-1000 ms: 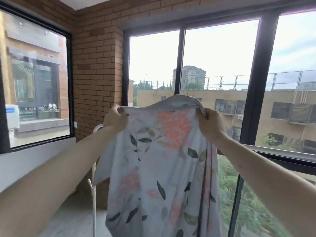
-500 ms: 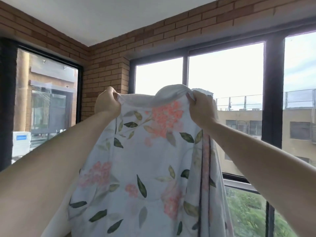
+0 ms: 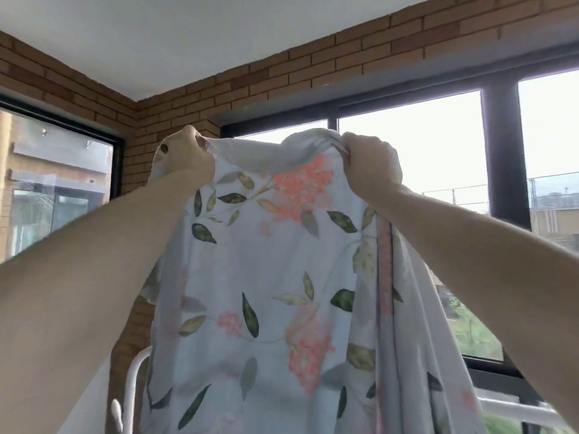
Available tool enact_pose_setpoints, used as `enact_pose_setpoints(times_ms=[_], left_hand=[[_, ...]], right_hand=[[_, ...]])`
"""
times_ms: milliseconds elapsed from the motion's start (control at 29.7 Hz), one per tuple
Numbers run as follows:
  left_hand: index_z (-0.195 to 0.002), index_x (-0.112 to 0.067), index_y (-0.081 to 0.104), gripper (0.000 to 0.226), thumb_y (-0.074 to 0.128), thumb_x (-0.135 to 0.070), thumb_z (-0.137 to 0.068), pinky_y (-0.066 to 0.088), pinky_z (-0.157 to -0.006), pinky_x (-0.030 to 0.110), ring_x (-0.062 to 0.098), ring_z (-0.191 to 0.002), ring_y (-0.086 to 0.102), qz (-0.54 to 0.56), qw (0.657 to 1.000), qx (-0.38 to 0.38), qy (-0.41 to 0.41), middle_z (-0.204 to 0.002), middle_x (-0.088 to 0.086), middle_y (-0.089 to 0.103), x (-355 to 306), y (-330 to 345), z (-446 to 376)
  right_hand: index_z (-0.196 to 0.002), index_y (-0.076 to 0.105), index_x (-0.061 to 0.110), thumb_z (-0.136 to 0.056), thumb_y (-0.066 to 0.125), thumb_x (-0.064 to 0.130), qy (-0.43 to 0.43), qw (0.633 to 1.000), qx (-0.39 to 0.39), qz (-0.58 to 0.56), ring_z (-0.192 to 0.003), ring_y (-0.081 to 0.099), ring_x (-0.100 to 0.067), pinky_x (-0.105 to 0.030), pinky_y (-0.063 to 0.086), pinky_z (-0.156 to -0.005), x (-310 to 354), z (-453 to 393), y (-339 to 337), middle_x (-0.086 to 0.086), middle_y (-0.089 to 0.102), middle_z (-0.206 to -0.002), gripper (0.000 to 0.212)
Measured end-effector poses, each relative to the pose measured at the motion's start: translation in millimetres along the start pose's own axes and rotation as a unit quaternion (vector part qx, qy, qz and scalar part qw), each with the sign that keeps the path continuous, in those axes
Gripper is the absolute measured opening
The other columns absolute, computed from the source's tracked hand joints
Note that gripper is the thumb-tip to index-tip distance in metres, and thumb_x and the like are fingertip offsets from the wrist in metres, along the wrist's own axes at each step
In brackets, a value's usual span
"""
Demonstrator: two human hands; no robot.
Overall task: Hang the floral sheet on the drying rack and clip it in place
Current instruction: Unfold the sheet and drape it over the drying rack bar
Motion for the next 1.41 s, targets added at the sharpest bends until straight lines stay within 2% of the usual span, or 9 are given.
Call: enact_pose_setpoints(times_ms=[101, 202, 471, 639, 841, 975, 1076, 1278, 1413], left_hand=[[-0.128, -0.012, 0.053, 0.027, 0.05, -0.023, -0.103, 0.043, -0.077, 0.039, 0.037, -0.115, 0.059, 0.025, 1.0, 0.013, 0.0, -0.131, 0.018, 0.058, 0.7, 27.7, -31.9], [-0.126, -0.007, 0.052, 0.024, 0.048, -0.013, -0.103, 0.043, -0.08, 0.041, 0.039, -0.114, 0.06, 0.065, 0.998, 0.015, 0.013, -0.125, 0.02, 0.061, 4.3, 56.0, -64.9], [-0.123, -0.012, 0.052, 0.021, 0.045, -0.022, -0.105, 0.049, -0.076, 0.043, 0.038, -0.103, 0.062, 0.084, 0.995, 0.024, 0.052, -0.116, 0.019, 0.064, 18.1, 131.7, -137.0], [-0.126, -0.013, 0.052, 0.024, 0.049, -0.021, -0.103, 0.045, -0.069, 0.039, 0.027, -0.094, 0.057, 0.052, 0.991, 0.096, 0.073, -0.105, 0.01, 0.06, 42.7, 213.8, -112.0], [-0.107, -0.017, 0.056, 0.008, 0.054, -0.021, -0.1, 0.033, -0.052, 0.028, 0.021, -0.083, 0.057, 0.051, 0.983, 0.149, 0.09, -0.095, 0.002, 0.064, 82.4, 298.9, -56.0], [-0.11, -0.017, 0.058, 0.013, 0.051, -0.015, -0.1, 0.043, -0.058, 0.031, 0.026, -0.088, 0.057, 0.025, 0.974, 0.21, 0.081, -0.093, 0.005, 0.062, 110.5, 341.5, -3.6], [-0.123, -0.017, 0.057, 0.023, 0.048, -0.018, -0.102, 0.048, -0.097, 0.042, 0.031, -0.097, 0.06, -0.03, 0.951, 0.291, 0.096, -0.1, 0.008, 0.067, 129.5, 373.6, 42.5], [-0.127, -0.015, 0.054, 0.031, 0.044, -0.012, -0.098, 0.052, -0.089, 0.041, 0.035, -0.111, 0.062, -0.133, 0.875, 0.448, 0.127, -0.124, 0.014, 0.063, 153.3, 406.3, 123.6], [-0.133, -0.016, 0.06, 0.034, 0.05, -0.018, -0.101, 0.051, -0.101, 0.041, 0.032, -0.121, 0.059, -0.169, 0.806, 0.544, 0.164, -0.136, 0.01, 0.062, 170.7, 419.9, 167.4]], right_hand=[[-0.081, 0.049, 0.015, -0.097, 0.047, 0.008, -0.02, 0.999, -0.013, 0.04, -0.059, 0.05, -0.031, -0.03, 0.033, -0.057, 2.9, -27.9, 27.0, -0.002, 0.052, -0.067, 0.018], [-0.083, 0.044, 0.017, -0.097, 0.049, 0.007, -0.043, 0.994, -0.003, 0.103, -0.063, 0.048, -0.033, -0.036, 0.034, -0.061, 6.2, -53.7, 54.7, -0.006, 0.053, -0.074, 0.018], [-0.084, 0.046, 0.018, -0.098, 0.053, 0.003, -0.048, 0.972, 0.032, 0.227, -0.058, 0.047, -0.028, -0.033, 0.035, -0.058, 11.8, -89.0, 130.9, 0.001, 0.042, -0.065, 0.021], [-0.091, 0.059, 0.014, -0.098, 0.052, 0.004, -0.033, 0.965, 0.081, 0.248, -0.059, 0.049, -0.029, -0.033, 0.038, -0.058, -5.3, -56.5, 192.2, -0.002, 0.049, -0.07, 0.014], [-0.096, 0.065, 0.015, -0.101, 0.053, 0.012, -0.016, 0.954, 0.144, 0.261, -0.062, 0.056, -0.03, -0.032, 0.039, -0.058, -24.8, 3.6, 261.7, -0.006, 0.064, -0.077, 0.013], [-0.094, 0.065, 0.011, -0.11, 0.038, 0.04, 0.006, 0.946, 0.236, 0.22, -0.074, 0.069, -0.032, -0.034, 0.05, -0.064, -34.2, 56.3, 298.9, -0.005, 0.059, -0.074, 0.043], [-0.099, 0.068, 0.013, -0.108, 0.037, 0.05, 0.03, 0.933, 0.314, 0.176, -0.077, 0.07, -0.031, -0.039, 0.055, -0.071, -37.0, 102.3, 326.4, -0.007, 0.067, -0.082, 0.049], [-0.091, 0.069, 0.024, -0.102, 0.05, 0.033, 0.077, 0.864, 0.474, 0.15, -0.081, 0.061, -0.029, -0.033, 0.044, -0.072, -36.1, 184.6, 363.3, -0.006, 0.069, -0.096, 0.024], [-0.099, 0.072, 0.024, -0.102, 0.053, 0.047, 0.081, 0.817, 0.554, 0.14, -0.098, 0.066, -0.031, -0.032, 0.044, -0.077, -26.3, 228.5, 372.2, -0.005, 0.068, -0.108, 0.03]])
Point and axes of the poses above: each hand's wrist, its own z-axis away from the middle knuckle, its own y-axis out of the palm, x = y × z, the point moved 7 cm from there along -z, towards the middle knuckle
